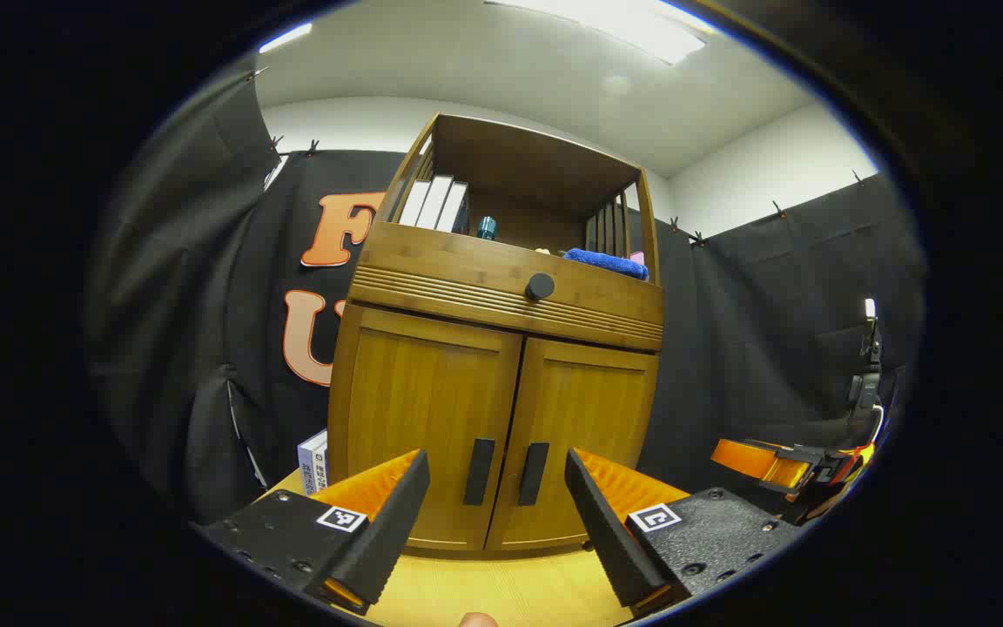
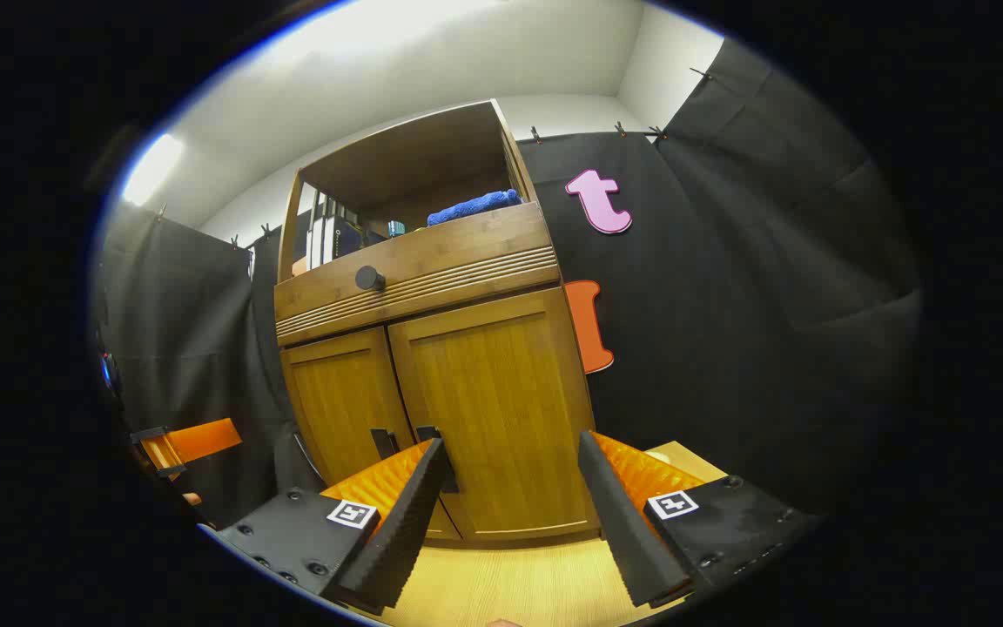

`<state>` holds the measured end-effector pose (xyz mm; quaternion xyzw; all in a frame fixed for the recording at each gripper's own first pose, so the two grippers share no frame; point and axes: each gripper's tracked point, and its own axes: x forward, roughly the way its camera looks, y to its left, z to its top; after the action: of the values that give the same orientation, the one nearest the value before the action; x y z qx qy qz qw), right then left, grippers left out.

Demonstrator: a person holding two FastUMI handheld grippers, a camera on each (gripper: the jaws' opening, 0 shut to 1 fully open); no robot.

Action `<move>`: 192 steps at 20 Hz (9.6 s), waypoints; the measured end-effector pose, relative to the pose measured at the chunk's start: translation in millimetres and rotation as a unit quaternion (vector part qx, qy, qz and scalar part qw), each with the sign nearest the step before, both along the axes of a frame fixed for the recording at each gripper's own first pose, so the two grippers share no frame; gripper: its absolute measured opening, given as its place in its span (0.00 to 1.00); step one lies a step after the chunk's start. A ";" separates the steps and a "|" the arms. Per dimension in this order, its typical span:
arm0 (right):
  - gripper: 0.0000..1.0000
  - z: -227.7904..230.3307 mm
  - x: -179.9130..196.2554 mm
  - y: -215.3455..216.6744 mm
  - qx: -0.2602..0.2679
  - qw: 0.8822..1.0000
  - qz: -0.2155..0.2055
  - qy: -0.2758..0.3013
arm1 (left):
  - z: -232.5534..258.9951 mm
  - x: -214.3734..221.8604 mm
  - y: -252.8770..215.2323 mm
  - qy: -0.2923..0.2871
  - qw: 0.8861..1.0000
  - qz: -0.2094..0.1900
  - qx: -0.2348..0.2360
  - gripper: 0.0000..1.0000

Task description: Open the right door of the double-door shoe cabinet with the right hand, and open the left door with the left hand.

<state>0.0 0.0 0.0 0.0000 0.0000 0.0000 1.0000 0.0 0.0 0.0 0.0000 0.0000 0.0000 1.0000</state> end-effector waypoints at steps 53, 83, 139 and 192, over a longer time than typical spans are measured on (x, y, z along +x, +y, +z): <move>0.98 -132.1 208.7 89.4 -0.067 0.995 0.009 0.076 | -20.5 30.2 100.4 0.021 0.998 0.034 0.039 0.94; 0.35 -158.5 202.2 93.5 -0.088 0.992 -0.002 0.095 | -43.0 25.8 120.0 0.044 0.998 0.044 0.003 0.97; 0.12 -92.3 -4.4 -115.1 -0.095 0.993 -0.045 0.047 | -4.3 -24.9 -12.9 0.003 1.000 0.024 0.017 0.92; 0.98 -74.5 -80.3 -173.5 -0.058 0.994 -0.087 0.013 | -172.3 181.9 33.9 0.081 0.995 0.002 0.056 0.18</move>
<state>-80.3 -173.5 -74.5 -0.0577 0.0126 -0.0867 0.9945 181.9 33.9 -172.3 0.0565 0.0808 0.0018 0.9951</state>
